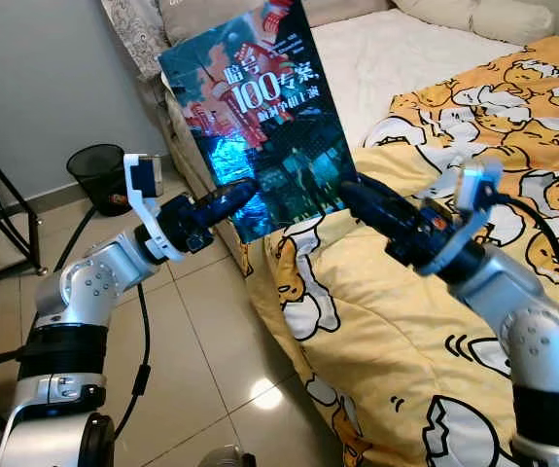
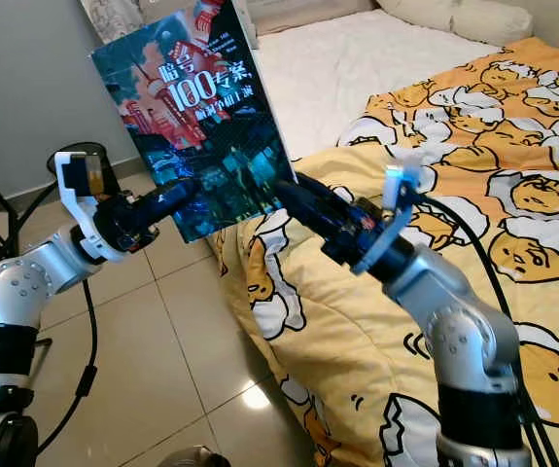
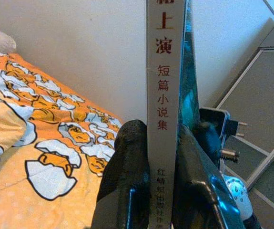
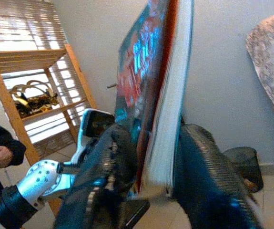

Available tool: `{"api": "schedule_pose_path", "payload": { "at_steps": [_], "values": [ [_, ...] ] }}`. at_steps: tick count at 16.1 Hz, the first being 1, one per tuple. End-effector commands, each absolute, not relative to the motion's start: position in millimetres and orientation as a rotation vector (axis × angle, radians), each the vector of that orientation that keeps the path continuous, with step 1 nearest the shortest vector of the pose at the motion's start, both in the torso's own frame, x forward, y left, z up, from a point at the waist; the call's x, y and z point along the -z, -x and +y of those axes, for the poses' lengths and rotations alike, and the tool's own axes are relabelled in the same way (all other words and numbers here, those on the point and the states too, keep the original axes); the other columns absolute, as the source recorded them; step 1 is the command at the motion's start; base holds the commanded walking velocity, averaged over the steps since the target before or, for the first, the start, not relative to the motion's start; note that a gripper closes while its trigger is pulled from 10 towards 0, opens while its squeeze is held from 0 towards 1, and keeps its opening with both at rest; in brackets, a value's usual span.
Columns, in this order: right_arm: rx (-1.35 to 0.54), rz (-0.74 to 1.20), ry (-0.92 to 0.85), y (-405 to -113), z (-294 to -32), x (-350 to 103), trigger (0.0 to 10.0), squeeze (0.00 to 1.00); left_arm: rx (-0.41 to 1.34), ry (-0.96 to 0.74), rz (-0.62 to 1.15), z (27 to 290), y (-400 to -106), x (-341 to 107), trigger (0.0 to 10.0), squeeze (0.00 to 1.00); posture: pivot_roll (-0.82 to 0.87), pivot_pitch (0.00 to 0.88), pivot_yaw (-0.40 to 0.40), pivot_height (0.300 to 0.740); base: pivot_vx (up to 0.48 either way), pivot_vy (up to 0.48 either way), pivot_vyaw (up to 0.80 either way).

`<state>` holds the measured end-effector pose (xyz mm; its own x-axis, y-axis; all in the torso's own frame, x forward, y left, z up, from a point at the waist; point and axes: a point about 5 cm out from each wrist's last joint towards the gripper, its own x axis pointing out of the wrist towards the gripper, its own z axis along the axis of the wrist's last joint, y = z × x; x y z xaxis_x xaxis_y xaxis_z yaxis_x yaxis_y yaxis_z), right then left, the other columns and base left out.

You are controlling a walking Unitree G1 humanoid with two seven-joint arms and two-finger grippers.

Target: Clean up the room

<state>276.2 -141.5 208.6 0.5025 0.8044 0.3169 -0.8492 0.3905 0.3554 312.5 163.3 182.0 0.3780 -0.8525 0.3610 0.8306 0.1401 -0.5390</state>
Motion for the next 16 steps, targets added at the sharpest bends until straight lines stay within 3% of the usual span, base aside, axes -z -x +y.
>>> {"api": "schedule_pose_path", "payload": {
  "at_steps": [1, 7, 8, 9, 10, 11, 12, 16],
  "values": [
    [-1.111, -0.094, -0.497, -275.7, -134.2, -212.6, 10.0, 0.0, 1.271, 0.721, -0.003, 161.3, -312.2, -196.2, 0.0, 0.0, -0.05, 0.0, 0.073, 0.74, 0.0, 0.0, 0.0],
    [-1.184, -0.094, -0.508, -276.4, -131.7, -218.9, 10.0, 0.0, 1.275, 0.677, 0.037, 164.8, -311.0, -192.7, 0.0, 0.0, -0.04, 0.0, 0.065, 0.74, 0.0, 0.0, 0.0],
    [-1.193, -0.071, -0.488, -277.9, -130.4, -217.2, 10.0, 0.4, 1.279, 0.631, 0.059, 165.6, -310.1, -190.5, 0.0, 0.0, -0.04, 0.0, 0.062, 0.74, 0.0, 0.0, 0.0],
    [-1.193, -0.042, -0.467, -279.0, -128.7, -214.3, 10.0, 0.71, 1.279, 0.602, 0.067, 166.1, -309.9, -189.6, 0.0, 0.0, -0.04, 0.0, 0.061, 0.74, 0.0, 0.0, 0.0],
    [-1.192, -0.034, -0.46, -279.2, -128.3, -213.4, 10.0, 0.71, 1.278, 0.597, 0.068, 166.3, -310.0, -189.6, 0.0, 0.0, -0.04, 0.0, 0.061, 0.74, 0.0, 0.0, 0.0],
    [-1.166, -0.005, -0.435, -282.3, -127.9, -209.0, 10.0, 0.56, 1.277, 0.579, 0.063, 167.8, -310.3, -191.0, 0.0, 0.0, -0.04, 0.0, 0.06, 0.74, 0.0, 0.0, 0.0],
    [-1.127, 0.034, -0.414, -286.4, -128.4, -203.3, 10.0, 0.0, 1.276, 0.548, 0.056, 170.0, -310.9, -193.1, 0.0, 0.0, -0.04, 0.0, 0.059, 0.74, 0.0, 0.0, 0.0],
    [-1.067, 0.091, -0.359, -291.1, -128.1, -190.8, 10.0, 0.0, 1.314, 0.456, 0.062, 171.9, -309.5, -200.2, 0.0, 0.0, -0.04, 0.0, 0.059, 0.74, 0.0, 0.0, 0.0]
  ]
}}
